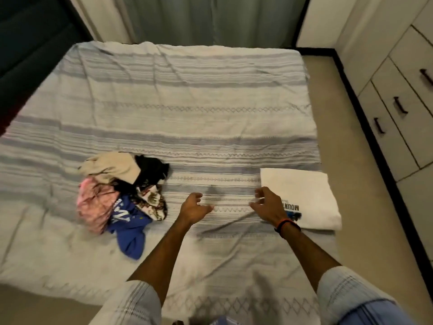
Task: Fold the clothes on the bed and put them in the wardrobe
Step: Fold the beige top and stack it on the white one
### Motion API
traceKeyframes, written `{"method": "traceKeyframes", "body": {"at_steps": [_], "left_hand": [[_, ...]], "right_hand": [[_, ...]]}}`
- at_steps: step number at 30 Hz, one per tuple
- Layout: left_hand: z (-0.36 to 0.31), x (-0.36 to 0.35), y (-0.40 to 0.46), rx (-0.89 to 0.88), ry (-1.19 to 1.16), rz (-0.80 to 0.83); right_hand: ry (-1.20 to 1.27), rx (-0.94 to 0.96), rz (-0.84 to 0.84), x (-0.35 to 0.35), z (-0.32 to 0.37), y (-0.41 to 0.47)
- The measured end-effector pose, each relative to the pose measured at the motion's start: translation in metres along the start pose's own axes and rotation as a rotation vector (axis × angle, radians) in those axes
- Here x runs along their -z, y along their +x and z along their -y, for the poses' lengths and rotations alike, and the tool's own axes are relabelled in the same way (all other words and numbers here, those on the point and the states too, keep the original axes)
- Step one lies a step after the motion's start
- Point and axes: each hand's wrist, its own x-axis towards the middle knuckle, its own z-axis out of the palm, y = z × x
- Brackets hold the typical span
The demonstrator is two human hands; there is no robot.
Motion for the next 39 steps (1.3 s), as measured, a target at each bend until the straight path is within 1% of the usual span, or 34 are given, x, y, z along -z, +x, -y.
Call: {"method": "traceKeyframes", "body": {"at_steps": [6,9,13,15,17,21,24,29,33,35,39], "left_hand": [[0.075,0.108,-0.017,0.011,-0.074,-0.098],[0.103,0.157,-0.029,0.034,-0.097,-0.137],[0.135,0.210,-0.037,0.052,-0.121,-0.178],[0.146,0.233,-0.037,0.076,-0.187,-0.180],[0.155,0.254,-0.032,0.103,-0.201,-0.233],[0.170,0.291,-0.017,0.162,-0.201,-0.287],[0.177,0.311,0.001,0.201,-0.286,-0.310],[0.179,0.335,0.035,0.238,-0.302,-0.314],[0.171,0.354,0.071,0.222,-0.266,-0.315],[0.166,0.365,0.094,0.219,-0.218,-0.312],[0.160,0.386,0.139,0.195,-0.229,-0.289]], "right_hand": [[0.009,0.081,0.043,-0.094,0.080,-0.030],[0.015,0.092,0.067,-0.138,0.119,-0.041],[0.001,0.102,0.117,-0.191,0.161,-0.043],[-0.020,0.114,0.154,-0.218,0.178,-0.040],[-0.057,0.136,0.185,-0.242,0.193,-0.031],[-0.086,0.193,0.237,-0.281,0.218,-0.005],[-0.089,0.190,0.290,-0.299,0.235,0.014],[-0.115,0.202,0.337,-0.318,0.257,0.049],[-0.145,0.184,0.387,-0.334,0.274,0.082],[-0.155,0.174,0.375,-0.346,0.283,0.101],[-0.185,0.186,0.377,-0.368,0.306,0.134]]}}
